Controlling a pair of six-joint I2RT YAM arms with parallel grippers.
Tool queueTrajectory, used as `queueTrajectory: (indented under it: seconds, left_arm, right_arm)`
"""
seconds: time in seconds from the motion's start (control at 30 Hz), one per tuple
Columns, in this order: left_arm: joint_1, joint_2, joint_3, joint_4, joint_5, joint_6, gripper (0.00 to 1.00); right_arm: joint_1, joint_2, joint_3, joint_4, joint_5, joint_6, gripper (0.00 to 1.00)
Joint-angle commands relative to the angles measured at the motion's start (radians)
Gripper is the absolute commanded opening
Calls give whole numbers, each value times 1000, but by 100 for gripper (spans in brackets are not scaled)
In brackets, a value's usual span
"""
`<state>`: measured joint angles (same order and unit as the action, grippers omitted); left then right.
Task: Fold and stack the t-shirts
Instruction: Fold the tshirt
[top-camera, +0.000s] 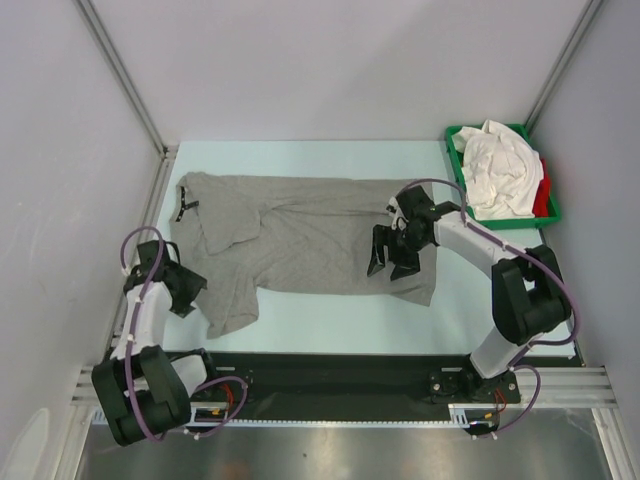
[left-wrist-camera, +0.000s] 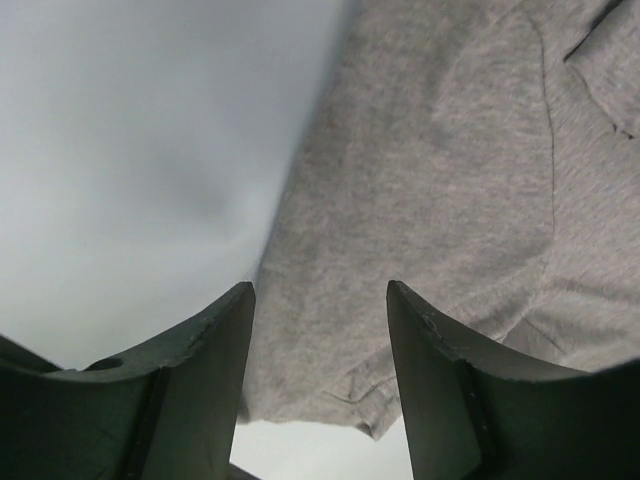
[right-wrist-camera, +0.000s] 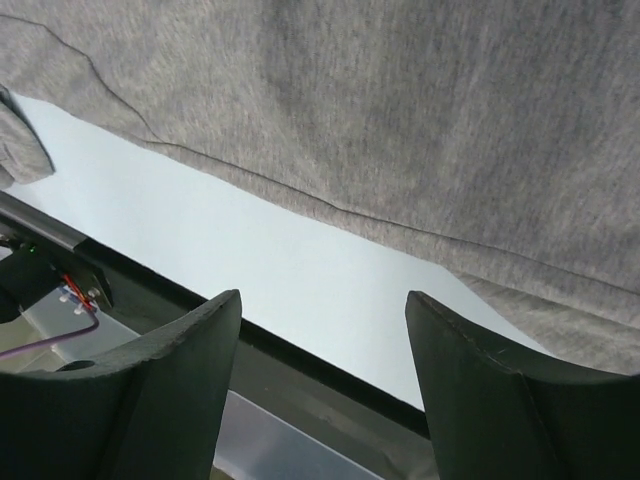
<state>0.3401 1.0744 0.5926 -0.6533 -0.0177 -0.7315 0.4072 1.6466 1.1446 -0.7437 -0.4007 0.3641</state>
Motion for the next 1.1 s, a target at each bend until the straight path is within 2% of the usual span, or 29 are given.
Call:
queueTrajectory:
  seconds: [0.0,0.17,0.2,0.3,0.33,0.47,0.53,0.67,0.83,0.93,1.07]
  left_arm:
    - [-13,-62,4,-112,9,-112,61]
    - [-13,-136,-72,-193,47,-128,60]
    - [-13,-137,-76,-200,74,-135,61]
    - [-13,-102,-35,-190,78,-114,62]
    - [-13,-85,-13,-189,76,-97,62]
    - [-41,-48,102,-198,-14,-1,61]
    - [-67,-24,157,-207,-60,29,57]
    - [-180,28,216,-209,-148,95,56]
    - [-239,110,279,-226,-165,194,51]
    - [-239,102,283,-226,-172,216,51]
    - [-239,94,276,-206,-139,227,51]
  right_arm:
    - [-18,-54,-19,67,-59,-25,73]
    - [-28,-51,-63,113,-108,-22,74]
    - [-1,-9,-80,210,-248,-27,76]
    - [83,48,-49,277,-293,-14,79]
    - [147,62,-37,309,-293,-5,79]
    - [296,152,1,533,-267,151,76]
    - [352,234,70,602,-250,188,70]
    - [481,361,228,612,-167,193,70]
    - [568,537,403,646,-126,300,56]
    - [605,581,454,621,-60,343,50]
    - [648,585,457,590,43,314,52]
